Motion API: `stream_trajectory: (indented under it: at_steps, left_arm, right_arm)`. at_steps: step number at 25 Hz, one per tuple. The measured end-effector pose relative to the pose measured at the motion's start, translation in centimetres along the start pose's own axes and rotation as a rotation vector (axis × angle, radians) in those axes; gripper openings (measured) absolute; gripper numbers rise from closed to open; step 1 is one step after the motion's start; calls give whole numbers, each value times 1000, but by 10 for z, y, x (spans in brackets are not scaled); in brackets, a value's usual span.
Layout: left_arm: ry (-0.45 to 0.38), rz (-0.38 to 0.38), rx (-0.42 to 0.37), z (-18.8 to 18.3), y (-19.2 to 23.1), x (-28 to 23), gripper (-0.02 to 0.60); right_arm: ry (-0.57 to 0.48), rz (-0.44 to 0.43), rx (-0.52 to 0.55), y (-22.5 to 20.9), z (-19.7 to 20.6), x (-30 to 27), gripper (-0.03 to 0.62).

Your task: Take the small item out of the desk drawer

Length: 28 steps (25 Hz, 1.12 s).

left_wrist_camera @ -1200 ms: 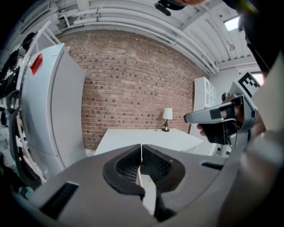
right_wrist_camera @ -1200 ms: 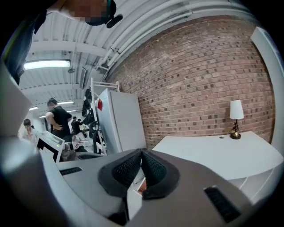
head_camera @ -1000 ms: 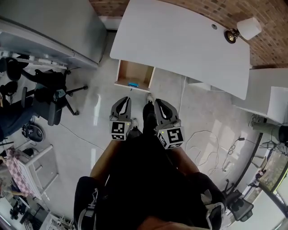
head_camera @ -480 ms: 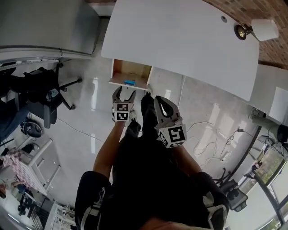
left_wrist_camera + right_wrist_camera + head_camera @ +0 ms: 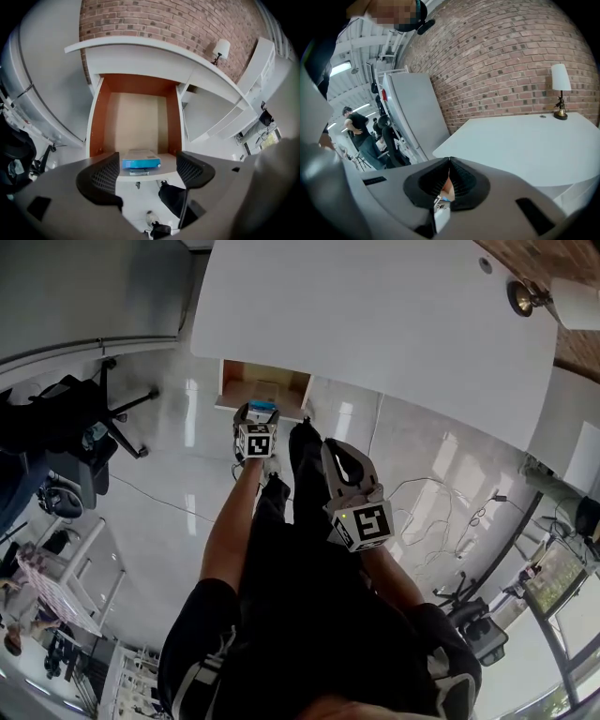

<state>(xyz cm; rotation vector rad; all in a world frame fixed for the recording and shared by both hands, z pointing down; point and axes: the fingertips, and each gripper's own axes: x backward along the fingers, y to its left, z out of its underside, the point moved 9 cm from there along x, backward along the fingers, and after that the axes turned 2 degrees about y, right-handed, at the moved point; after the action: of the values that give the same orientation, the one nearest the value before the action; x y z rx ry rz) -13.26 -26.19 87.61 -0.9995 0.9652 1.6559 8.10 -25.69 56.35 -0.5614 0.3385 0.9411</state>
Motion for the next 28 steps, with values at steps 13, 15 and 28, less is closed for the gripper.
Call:
stream_trajectory:
  at_steps: [13,15,28]
  left_arm:
    - [164,-4,22,4,2,-53,403]
    - [195,-4,36,4,2,-59,404]
    - [201,-7,47,3,6,-57,403]
  right_arm:
    - [57,31,-54,-42,13,-2,26]
    - [58,39,-66,-46,12,-3,26]
    - [56,50,-84,-52,12,-1,26]
